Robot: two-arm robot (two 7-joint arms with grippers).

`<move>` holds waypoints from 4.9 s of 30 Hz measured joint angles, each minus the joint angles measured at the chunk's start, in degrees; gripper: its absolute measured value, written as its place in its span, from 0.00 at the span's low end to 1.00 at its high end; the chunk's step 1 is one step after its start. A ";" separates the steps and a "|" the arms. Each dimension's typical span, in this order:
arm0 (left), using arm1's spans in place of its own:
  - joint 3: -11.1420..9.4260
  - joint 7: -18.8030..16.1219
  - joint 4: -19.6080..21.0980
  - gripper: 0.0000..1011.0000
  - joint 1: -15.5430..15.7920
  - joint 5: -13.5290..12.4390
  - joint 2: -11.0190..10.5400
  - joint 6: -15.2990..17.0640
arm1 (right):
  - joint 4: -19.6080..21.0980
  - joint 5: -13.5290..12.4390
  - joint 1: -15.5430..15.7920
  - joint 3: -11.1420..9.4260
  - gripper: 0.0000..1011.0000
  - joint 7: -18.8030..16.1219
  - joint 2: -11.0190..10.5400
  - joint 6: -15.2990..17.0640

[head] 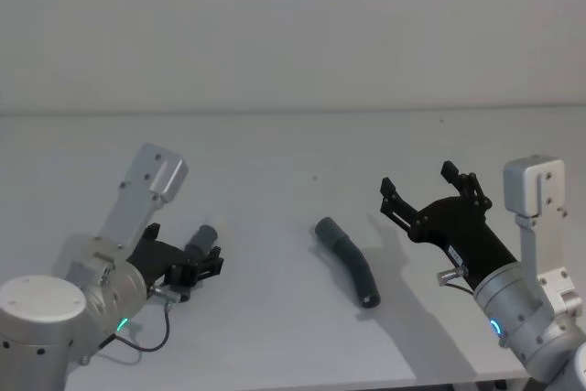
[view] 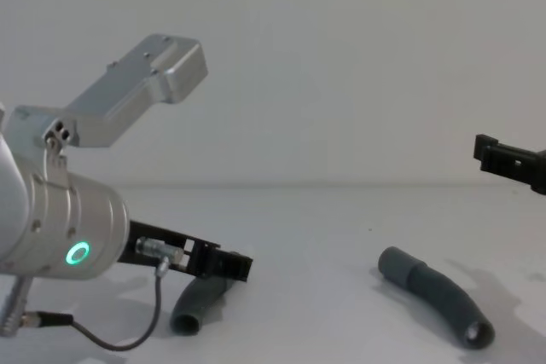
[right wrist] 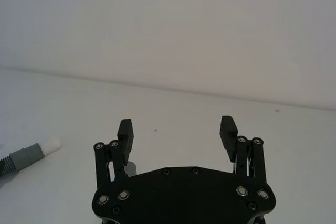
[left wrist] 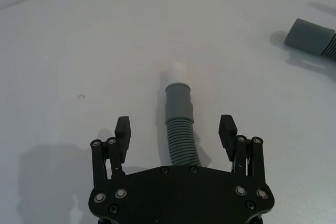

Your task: Use both hands to pick up one end of the pipe from the table, align the ends, and insert them.

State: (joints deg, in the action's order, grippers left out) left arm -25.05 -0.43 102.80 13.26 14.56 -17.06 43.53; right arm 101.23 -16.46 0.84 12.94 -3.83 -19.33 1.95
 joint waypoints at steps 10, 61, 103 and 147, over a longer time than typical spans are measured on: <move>0.24 -0.39 -2.69 0.99 0.31 -0.31 1.85 -1.42 | 0.00 0.00 0.00 0.00 0.99 0.00 -0.01 0.00; 0.09 -0.96 -7.78 0.38 0.30 -2.86 6.66 -2.36 | 0.00 0.00 0.00 0.00 0.99 0.00 0.00 0.00; -0.33 9.57 -5.60 0.33 1.34 -4.13 1.29 -11.98 | 0.00 0.00 0.00 0.00 0.99 0.00 0.00 0.00; -7.20 59.20 1.14 0.33 22.07 1.83 -30.38 -5.40 | 0.00 0.00 0.00 0.00 0.99 0.00 0.00 0.00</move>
State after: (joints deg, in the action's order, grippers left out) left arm -32.25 58.76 103.94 35.34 16.39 -47.43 38.12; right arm 101.23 -16.46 0.84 12.94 -3.83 -19.33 1.95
